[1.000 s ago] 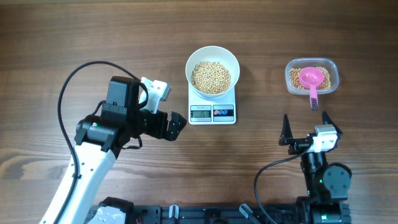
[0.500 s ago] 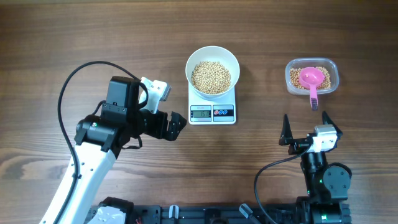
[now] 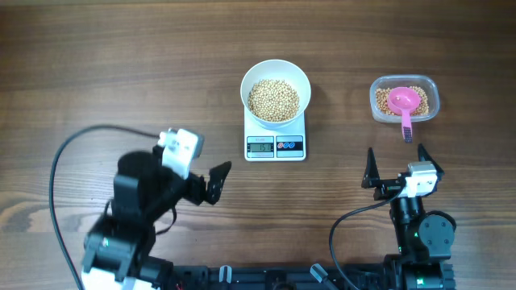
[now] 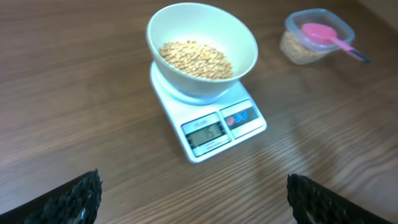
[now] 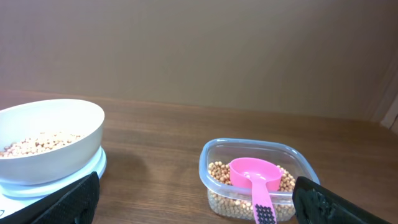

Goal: Scoop item into bowl and weigh 150g on scale

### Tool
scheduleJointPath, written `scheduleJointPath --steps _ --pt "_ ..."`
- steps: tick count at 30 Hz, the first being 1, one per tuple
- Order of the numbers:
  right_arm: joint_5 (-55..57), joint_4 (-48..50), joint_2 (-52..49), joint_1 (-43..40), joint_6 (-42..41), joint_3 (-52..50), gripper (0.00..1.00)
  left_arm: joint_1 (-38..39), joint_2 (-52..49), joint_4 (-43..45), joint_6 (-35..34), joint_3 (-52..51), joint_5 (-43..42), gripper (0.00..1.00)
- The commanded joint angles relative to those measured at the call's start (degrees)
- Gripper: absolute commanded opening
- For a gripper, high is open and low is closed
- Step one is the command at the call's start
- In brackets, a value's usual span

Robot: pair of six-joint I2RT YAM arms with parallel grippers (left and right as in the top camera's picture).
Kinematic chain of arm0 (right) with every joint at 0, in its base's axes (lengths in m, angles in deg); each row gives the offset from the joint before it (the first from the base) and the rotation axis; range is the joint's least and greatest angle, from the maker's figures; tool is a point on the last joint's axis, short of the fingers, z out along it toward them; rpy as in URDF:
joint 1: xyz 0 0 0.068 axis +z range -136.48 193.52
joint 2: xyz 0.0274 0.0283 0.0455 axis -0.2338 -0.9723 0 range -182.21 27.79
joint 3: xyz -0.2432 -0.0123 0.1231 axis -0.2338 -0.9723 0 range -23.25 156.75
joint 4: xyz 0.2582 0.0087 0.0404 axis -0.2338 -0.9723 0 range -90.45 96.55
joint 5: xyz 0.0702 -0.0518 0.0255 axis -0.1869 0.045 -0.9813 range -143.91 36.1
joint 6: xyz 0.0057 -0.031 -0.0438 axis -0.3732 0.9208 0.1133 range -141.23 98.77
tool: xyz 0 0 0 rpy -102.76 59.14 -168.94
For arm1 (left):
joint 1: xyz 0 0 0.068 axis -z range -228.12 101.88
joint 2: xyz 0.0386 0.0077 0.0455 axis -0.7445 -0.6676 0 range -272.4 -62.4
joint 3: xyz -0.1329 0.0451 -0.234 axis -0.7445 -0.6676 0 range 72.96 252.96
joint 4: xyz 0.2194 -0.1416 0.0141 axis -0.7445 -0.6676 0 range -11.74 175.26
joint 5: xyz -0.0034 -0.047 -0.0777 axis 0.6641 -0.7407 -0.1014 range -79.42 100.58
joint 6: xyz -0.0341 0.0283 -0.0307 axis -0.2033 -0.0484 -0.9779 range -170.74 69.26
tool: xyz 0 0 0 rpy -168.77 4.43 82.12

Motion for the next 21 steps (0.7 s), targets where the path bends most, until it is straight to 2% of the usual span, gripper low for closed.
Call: scheduleJointPath --steps 1,4,10,21 --pt "1.0 0.2 0.7 0.3 0.3 -0.1 1.00 -0.3 11.2 5.4 1.1 -9.7 4.8 1.00" --pt "1.0 0.2 0.7 0.3 0.3 -0.1 1.00 -0.9 20.6 8.8 1.1 -16.0 4.8 1.00" --pt "1.0 0.2 0.7 0.3 0.3 -0.1 1.00 -1.4 32.2 11.6 1.1 -21.9 5.5 1.00" --pt "1.0 0.2 0.7 0.3 0.3 -0.1 1.00 -5.0 36.3 22.6 1.1 -30.7 9.6 1.00"
